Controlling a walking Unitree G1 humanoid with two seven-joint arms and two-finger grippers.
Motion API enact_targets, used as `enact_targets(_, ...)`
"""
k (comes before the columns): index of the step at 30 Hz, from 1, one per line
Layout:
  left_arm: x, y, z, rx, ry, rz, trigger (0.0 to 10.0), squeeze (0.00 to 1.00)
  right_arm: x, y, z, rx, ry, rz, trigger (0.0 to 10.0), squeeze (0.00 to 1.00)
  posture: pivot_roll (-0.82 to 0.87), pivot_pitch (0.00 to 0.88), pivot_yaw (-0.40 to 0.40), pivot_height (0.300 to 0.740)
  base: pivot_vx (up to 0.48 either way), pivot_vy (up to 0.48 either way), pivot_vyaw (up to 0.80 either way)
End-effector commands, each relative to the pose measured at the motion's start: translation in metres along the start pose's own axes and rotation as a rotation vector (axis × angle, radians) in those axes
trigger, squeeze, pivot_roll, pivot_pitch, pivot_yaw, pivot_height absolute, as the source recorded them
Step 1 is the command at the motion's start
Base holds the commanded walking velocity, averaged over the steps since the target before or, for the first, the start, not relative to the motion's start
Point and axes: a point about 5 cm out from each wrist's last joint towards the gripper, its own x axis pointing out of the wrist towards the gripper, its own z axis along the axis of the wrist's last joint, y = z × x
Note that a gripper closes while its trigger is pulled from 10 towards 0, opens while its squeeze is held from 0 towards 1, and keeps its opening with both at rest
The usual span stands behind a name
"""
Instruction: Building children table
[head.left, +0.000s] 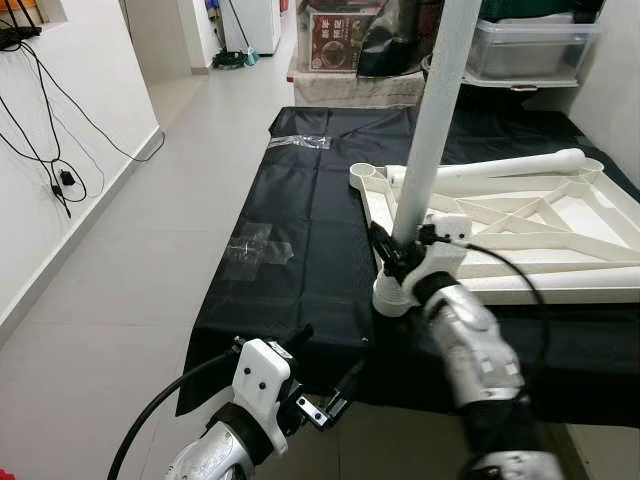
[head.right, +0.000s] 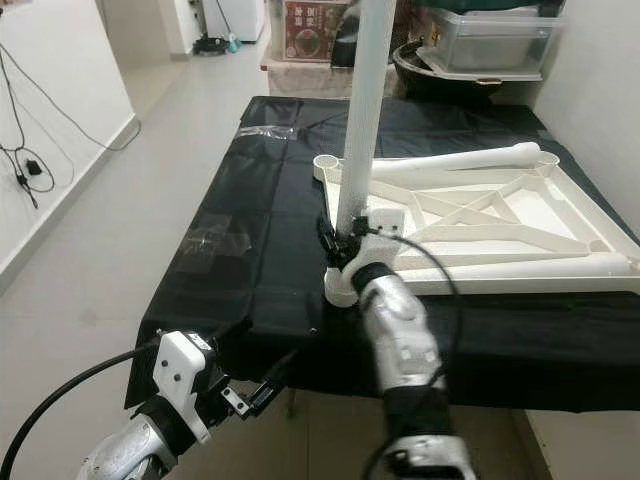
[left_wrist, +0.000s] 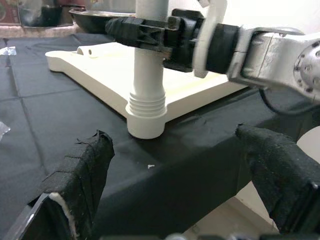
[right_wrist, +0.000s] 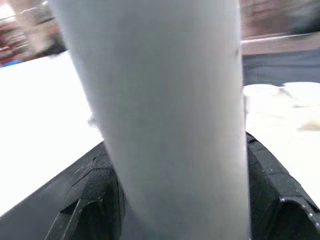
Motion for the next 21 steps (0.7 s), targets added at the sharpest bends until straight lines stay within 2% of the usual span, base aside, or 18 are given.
enact_targets(1,0.0,0.0,-0.004,-0.005,0.01,-0.003,10.0,0.0,0.008,0.019,-0.005,0.043,0.044,0.212,10.0,0.0,0.08,0.078,0.0,0.74,0.0,0.0,0.0)
enact_targets(3,0.0,0.0,-0.004,-0.005,0.01,-0.003,10.0,0.0,0.008,0.019,-0.005,0.043,0.044,0.212,10.0,0.0,0.08,0.078,0.0,0.74,0.0,0.0,0.0)
enact_targets(4,0.001,0.0,-0.004,-0.006,0.01,-0.005,10.0,0.0,0.011,0.021,-0.004,0.025,0.063,0.291,10.0,0.0,0.08,0.075,0.0,0.74,0.0,0.0,0.0)
enact_targets(5,0.001,0.0,-0.004,-0.006,0.01,-0.005,10.0,0.0,0.011,0.021,-0.004,0.025,0.063,0.291,10.0,0.0,0.08,0.075,0.0,0.74,0.0,0.0,0.0)
enact_targets(7,0.001,-0.001,-0.004,-0.009,0.008,-0.006,10.0,0.0,0.018,0.031,-0.004,0.003,0.112,0.483,10.0,0.0,0.09,0.065,-0.008,0.74,0.0,0.0,0.0)
enact_targets(9,0.001,-0.001,-0.005,-0.012,0.007,-0.005,10.0,0.0,0.022,0.038,-0.005,-0.017,0.147,0.612,10.0,0.0,0.1,0.057,-0.017,0.74,0.0,0.0,0.0)
enact_targets(15,0.001,-0.002,-0.006,-0.015,0.006,-0.004,10.0,0.0,0.028,0.044,-0.006,-0.09,0.184,0.746,10.0,0.0,0.1,0.05,-0.022,0.74,0.0,0.0,0.0)
enact_targets(16,0.001,-0.002,-0.006,-0.014,0.006,-0.003,10.0,0.0,0.03,0.044,-0.005,-0.092,0.185,0.744,6.3,0.0,0.1,0.049,-0.022,0.74,0.0,0.0,0.0)
enact_targets(18,0.001,-0.002,-0.006,-0.014,0.006,-0.003,10.0,0.0,0.032,0.044,-0.004,-0.093,0.184,0.741,6.3,0.0,0.1,0.049,-0.022,0.74,0.0,0.0,0.0)
enact_targets(19,0.001,-0.002,-0.006,-0.014,0.006,-0.003,10.0,0.0,0.032,0.044,-0.003,-0.097,0.176,0.74,0.0,0.0,0.1,0.046,-0.023,0.74,0.0,0.0,0.0)
enact_targets(21,0.001,-0.002,-0.007,-0.014,0.006,-0.003,10.0,0.0,0.034,0.044,-0.002,-0.099,0.159,0.737,0.0,0.0,0.1,0.043,-0.022,0.74,0.0,0.0,0.0)
